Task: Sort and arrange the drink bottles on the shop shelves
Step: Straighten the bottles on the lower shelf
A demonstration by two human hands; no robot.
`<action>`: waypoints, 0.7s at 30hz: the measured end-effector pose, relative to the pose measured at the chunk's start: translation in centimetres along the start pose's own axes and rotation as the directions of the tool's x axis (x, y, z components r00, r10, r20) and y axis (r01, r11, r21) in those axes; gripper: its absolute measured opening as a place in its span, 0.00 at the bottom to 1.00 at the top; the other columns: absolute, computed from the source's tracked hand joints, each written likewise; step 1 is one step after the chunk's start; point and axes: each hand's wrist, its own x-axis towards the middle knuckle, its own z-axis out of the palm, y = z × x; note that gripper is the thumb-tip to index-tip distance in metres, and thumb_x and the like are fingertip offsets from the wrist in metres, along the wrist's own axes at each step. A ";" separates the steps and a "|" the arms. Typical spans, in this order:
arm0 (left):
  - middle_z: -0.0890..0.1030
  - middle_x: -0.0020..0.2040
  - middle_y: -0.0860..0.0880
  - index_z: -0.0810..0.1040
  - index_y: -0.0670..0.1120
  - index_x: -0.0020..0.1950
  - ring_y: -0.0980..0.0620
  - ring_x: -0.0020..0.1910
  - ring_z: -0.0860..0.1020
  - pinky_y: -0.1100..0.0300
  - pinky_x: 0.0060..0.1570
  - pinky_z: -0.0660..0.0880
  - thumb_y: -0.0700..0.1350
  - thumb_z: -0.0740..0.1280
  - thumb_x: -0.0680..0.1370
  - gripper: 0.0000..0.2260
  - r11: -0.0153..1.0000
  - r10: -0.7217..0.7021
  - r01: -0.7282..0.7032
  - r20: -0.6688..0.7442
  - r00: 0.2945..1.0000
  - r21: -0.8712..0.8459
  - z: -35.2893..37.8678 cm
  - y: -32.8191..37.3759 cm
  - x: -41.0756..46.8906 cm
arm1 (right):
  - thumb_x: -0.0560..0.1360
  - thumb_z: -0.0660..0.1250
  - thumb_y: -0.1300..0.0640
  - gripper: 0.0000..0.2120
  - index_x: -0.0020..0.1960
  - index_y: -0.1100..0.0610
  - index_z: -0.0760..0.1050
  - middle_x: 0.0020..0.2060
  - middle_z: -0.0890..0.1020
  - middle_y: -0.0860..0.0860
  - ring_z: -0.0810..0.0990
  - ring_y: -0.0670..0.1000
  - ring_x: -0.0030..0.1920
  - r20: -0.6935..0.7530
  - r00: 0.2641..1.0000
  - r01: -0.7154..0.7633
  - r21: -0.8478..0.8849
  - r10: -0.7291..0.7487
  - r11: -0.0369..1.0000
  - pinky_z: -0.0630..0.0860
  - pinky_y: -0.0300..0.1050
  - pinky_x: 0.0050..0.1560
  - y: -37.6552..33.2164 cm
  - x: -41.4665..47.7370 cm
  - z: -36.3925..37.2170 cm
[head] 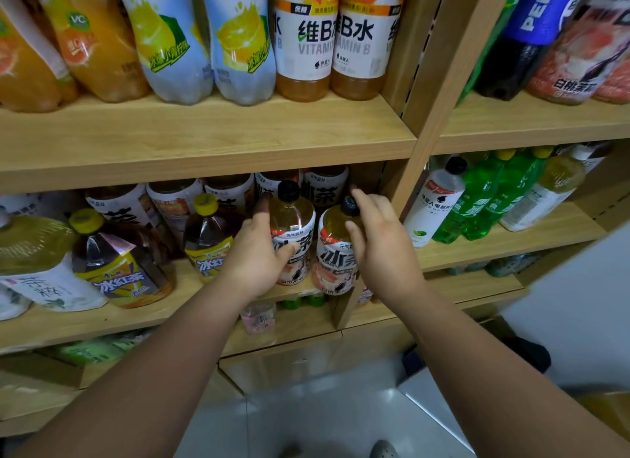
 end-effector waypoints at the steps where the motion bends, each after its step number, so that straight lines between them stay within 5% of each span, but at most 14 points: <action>1: 0.70 0.70 0.43 0.49 0.50 0.83 0.44 0.68 0.72 0.56 0.60 0.70 0.50 0.72 0.79 0.41 1.000 0.005 -0.005 -0.014 1.000 -0.015 0.2 0.1 -0.3 | 0.82 0.65 0.59 0.25 0.77 0.60 0.65 0.66 0.74 0.57 0.77 0.55 0.60 -0.027 1.000 0.017 0.005 -0.017 1.000 0.78 0.49 0.55 0.2 -0.5 0.2; 5: 0.69 0.73 0.43 0.55 0.46 0.81 0.43 0.70 0.72 0.55 0.62 0.72 0.50 0.70 0.80 0.36 0.997 0.019 -0.028 -0.133 0.991 -0.068 2.0 -0.4 -2.0 | 0.78 0.71 0.55 0.33 0.79 0.58 0.62 0.67 0.72 0.55 0.76 0.53 0.61 -0.095 0.995 -0.032 0.040 0.035 0.999 0.76 0.42 0.59 1.2 -3.6 1.3; 8: 0.68 0.76 0.46 0.53 0.48 0.82 0.46 0.73 0.70 0.46 0.69 0.73 0.52 0.71 0.79 0.38 0.988 -0.032 0.005 -0.169 0.985 -0.157 3.8 -1.5 -3.1 | 0.75 0.75 0.52 0.35 0.77 0.51 0.62 0.64 0.71 0.50 0.77 0.52 0.60 -0.054 0.974 -0.207 0.161 0.218 0.965 0.82 0.54 0.54 1.9 -6.5 2.5; 16: 0.76 0.69 0.61 0.60 0.64 0.77 0.58 0.67 0.76 0.47 0.69 0.73 0.64 0.62 0.79 0.27 0.883 -0.109 0.068 -0.061 0.992 -0.464 6.4 -3.3 -3.9 | 0.75 0.73 0.46 0.26 0.71 0.49 0.71 0.35 0.80 0.41 0.79 0.38 0.38 0.048 0.828 -0.553 0.231 0.558 0.800 0.81 0.45 0.44 1.6 -8.2 6.3; 18: 0.78 0.66 0.62 0.65 0.63 0.76 0.65 0.63 0.77 0.50 0.69 0.74 0.64 0.63 0.80 0.25 0.835 -0.145 0.094 -0.053 0.988 -0.542 6.2 -3.1 -3.6 | 0.79 0.69 0.46 0.24 0.73 0.47 0.69 0.35 0.82 0.43 0.81 0.42 0.38 0.062 0.809 -0.580 0.244 0.584 0.777 0.81 0.48 0.46 1.3 -7.7 7.3; 21: 0.80 0.66 0.60 0.69 0.63 0.74 0.60 0.65 0.78 0.47 0.69 0.73 0.67 0.62 0.77 0.26 0.774 -0.185 0.137 -0.014 0.983 -0.619 5.8 -2.5 -2.9 | 0.81 0.65 0.46 0.23 0.74 0.45 0.65 0.43 0.86 0.48 0.84 0.52 0.42 0.052 0.822 -0.562 0.239 0.567 0.792 0.80 0.48 0.44 1.2 -7.0 8.4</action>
